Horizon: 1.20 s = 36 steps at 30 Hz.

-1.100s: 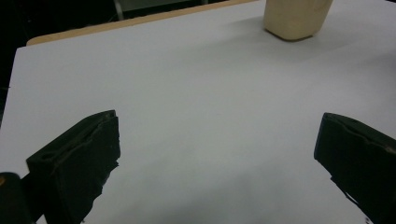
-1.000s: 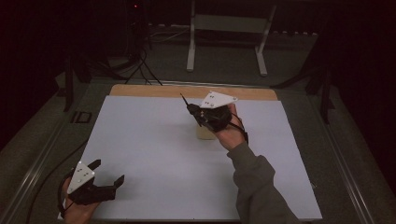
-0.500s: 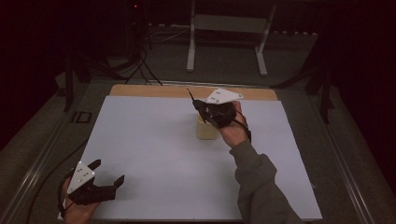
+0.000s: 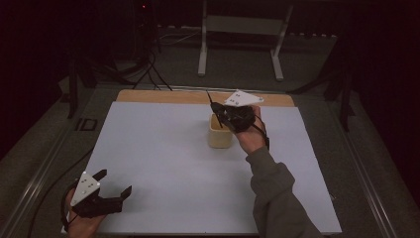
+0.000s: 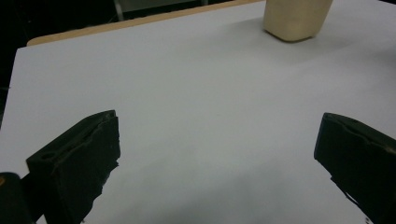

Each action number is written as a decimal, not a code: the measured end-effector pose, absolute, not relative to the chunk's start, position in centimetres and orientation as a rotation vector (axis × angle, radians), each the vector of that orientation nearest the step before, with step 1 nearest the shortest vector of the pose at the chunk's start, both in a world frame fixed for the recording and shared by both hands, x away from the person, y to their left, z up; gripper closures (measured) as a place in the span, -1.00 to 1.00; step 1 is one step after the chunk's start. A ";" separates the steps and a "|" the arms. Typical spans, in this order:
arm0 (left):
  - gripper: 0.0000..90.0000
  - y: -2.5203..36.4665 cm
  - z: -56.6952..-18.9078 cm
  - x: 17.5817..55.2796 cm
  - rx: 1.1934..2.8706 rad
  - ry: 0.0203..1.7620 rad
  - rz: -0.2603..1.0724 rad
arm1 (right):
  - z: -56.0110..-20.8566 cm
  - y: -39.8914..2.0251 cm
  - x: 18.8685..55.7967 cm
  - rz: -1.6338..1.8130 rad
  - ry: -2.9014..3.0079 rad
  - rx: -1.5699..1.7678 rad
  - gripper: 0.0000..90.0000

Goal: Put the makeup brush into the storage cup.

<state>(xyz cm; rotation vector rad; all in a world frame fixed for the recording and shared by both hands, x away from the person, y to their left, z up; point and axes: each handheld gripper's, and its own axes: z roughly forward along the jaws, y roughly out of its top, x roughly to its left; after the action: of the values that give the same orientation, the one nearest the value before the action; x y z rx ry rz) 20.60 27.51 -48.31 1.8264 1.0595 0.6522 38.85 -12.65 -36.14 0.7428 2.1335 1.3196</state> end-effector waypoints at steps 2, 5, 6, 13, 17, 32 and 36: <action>-0.96 27.5 -48.3 20.6 1.826 1.059 0.653 | -36.2 -12.7 38.9 1.322 2.130 0.750 0.90; -0.96 27.5 -48.3 20.6 1.829 1.058 0.653 | -36.3 -13.1 39.2 1.318 2.117 0.775 0.90; -0.96 27.5 -48.3 20.6 1.828 1.059 0.652 | -36.3 -13.2 39.2 1.320 2.114 0.783 0.90; -0.96 27.5 -48.3 20.6 1.826 1.058 0.652 | -36.4 -13.9 39.6 1.323 2.074 0.823 0.90; -0.96 27.5 -48.3 20.6 1.826 1.059 0.653 | -36.5 -14.4 39.9 1.321 2.060 0.846 0.90; -0.96 27.6 -48.3 20.5 1.827 1.059 0.653 | -36.9 -14.7 40.2 1.326 2.050 0.872 0.90; -0.96 27.6 -48.3 20.5 1.827 1.059 0.654 | -37.2 -14.7 40.3 1.324 2.055 0.882 0.90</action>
<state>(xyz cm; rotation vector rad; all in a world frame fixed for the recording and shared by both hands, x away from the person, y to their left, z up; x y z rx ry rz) 20.51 27.58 -48.30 1.8268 1.0588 0.6537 40.33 -14.68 -37.18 0.8818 2.0552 1.3237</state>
